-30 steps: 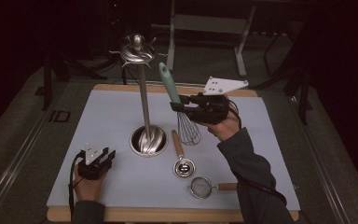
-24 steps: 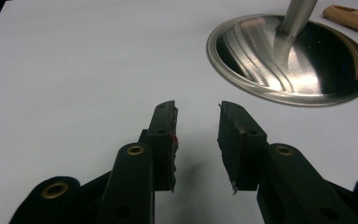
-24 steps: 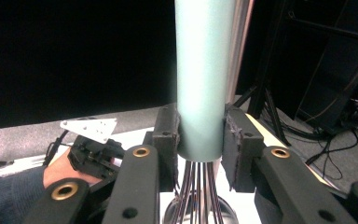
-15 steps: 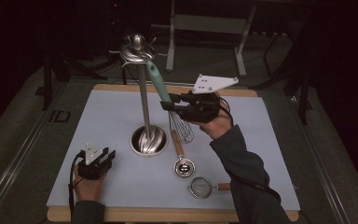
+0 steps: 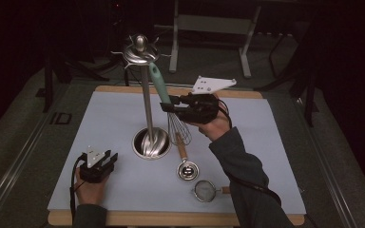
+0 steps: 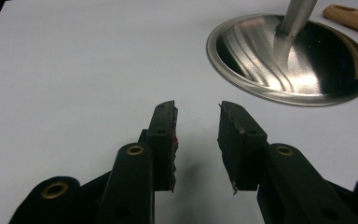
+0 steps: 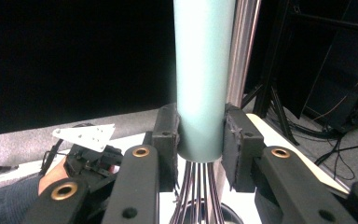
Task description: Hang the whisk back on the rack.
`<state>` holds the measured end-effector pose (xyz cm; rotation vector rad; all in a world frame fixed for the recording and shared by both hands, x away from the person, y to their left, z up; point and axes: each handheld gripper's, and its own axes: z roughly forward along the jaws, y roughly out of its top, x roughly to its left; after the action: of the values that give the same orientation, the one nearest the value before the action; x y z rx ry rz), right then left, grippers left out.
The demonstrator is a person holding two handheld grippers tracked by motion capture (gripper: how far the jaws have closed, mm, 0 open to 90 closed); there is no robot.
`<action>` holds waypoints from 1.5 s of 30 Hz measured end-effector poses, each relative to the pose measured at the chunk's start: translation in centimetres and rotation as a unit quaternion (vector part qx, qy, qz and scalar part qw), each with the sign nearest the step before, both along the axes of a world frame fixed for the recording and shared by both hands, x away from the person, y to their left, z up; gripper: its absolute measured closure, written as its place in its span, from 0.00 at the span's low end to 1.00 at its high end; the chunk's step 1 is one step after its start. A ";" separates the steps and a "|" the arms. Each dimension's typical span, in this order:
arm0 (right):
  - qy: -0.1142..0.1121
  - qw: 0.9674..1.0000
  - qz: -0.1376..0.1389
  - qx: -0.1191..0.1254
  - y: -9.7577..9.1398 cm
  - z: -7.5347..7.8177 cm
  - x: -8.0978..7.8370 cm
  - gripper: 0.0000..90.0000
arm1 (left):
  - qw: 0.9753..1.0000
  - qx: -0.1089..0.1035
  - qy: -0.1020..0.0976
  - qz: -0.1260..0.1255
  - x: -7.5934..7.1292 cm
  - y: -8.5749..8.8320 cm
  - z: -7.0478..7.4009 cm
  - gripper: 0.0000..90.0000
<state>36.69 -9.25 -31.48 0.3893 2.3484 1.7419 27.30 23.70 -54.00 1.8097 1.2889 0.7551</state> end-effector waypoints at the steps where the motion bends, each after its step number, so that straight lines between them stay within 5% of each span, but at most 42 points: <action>1: 0.001 1.000 0.001 0.002 0.1 -0.1 0.1 0.77 | 1.000 0.000 0.000 0.000 0.0 0.0 0.0 0.74; 10: 0.011 1.000 -0.001 0.005 1.4 -0.5 0.9 0.75 | 1.000 -0.002 0.000 0.001 0.0 0.0 0.0 0.74; 14: 0.011 1.000 -0.020 -0.012 1.7 -0.7 0.9 0.71 | 1.000 -0.001 0.000 0.000 0.0 0.0 0.0 0.74; 31: -0.033 0.996 -0.041 -0.069 0.8 0.1 -0.1 0.70 | 1.000 -0.001 -0.002 0.001 0.0 0.0 0.0 0.74; 40: -0.052 0.986 -0.049 -0.151 -0.3 -1.0 -0.7 0.68 | 1.000 -0.002 -0.003 0.000 -0.1 0.1 0.0 0.73; 45: -0.043 0.979 -0.065 -0.187 -1.2 -2.8 -0.9 0.68 | 1.000 -0.003 -0.003 0.000 -0.1 0.1 0.0 0.73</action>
<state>35.77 -10.44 -34.29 0.3849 2.4547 1.1988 27.22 23.81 -53.97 1.8007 1.2865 0.7548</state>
